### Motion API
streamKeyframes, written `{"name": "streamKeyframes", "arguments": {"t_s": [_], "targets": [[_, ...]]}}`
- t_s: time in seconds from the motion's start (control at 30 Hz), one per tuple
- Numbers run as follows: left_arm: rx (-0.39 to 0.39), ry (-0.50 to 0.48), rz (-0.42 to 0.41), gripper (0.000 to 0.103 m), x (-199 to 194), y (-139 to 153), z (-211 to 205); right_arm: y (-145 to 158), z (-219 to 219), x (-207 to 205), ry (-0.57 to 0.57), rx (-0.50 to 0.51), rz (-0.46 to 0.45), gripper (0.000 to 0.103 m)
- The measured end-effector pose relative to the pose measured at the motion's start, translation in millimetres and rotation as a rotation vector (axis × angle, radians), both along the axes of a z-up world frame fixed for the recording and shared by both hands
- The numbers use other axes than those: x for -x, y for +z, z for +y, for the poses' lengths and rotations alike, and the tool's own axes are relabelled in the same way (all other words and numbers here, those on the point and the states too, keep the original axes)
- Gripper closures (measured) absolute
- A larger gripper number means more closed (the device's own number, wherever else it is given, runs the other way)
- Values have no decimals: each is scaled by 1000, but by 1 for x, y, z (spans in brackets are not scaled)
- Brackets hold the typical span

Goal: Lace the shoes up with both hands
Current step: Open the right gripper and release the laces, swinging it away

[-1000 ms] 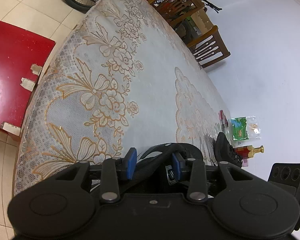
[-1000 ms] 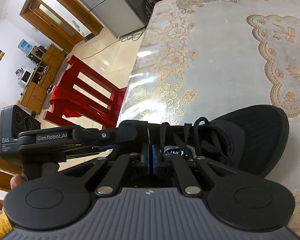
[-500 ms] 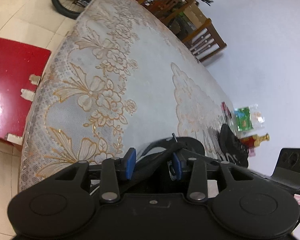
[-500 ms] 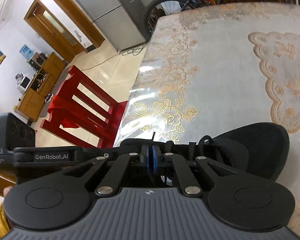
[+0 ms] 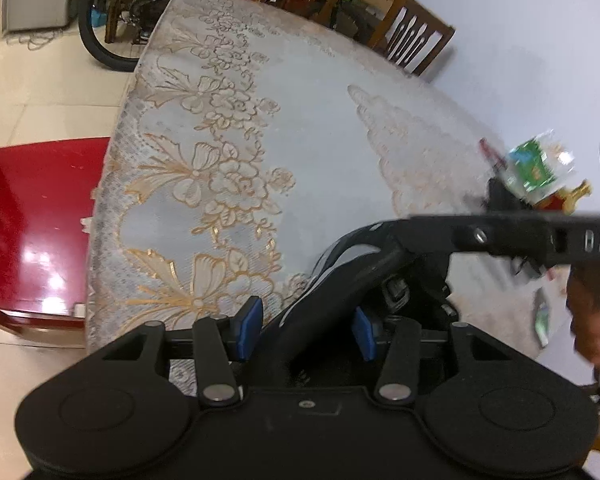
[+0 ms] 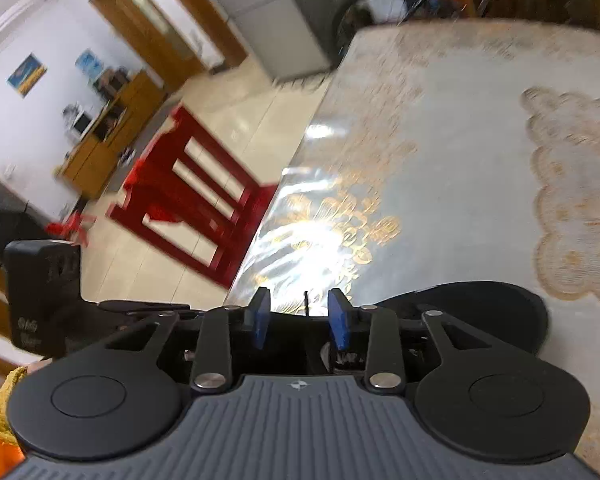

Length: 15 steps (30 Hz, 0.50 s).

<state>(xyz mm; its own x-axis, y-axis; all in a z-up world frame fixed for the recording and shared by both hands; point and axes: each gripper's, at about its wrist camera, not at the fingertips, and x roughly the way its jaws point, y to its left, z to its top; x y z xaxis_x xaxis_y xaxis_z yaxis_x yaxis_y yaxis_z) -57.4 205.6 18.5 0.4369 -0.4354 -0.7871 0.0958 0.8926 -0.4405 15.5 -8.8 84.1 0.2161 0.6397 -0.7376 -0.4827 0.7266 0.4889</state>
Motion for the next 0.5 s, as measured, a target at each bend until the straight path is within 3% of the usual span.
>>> {"name": "streamKeyframes", "arguments": {"t_s": [0.2, 0.3, 0.37, 0.5], "targets": [[-82, -11, -16, 59, 4, 0, -12, -14, 24, -13, 97, 31, 60, 67], [-98, -10, -21, 59, 5, 0, -13, -17, 16, -16, 49, 3, 82, 69], [-107, -11, -22, 59, 5, -1, -14, -18, 10, -17, 13, -18, 97, 96], [-144, -24, -25, 59, 6, -4, -20, -22, -1, -21, -59, -60, 128, 99]]}}
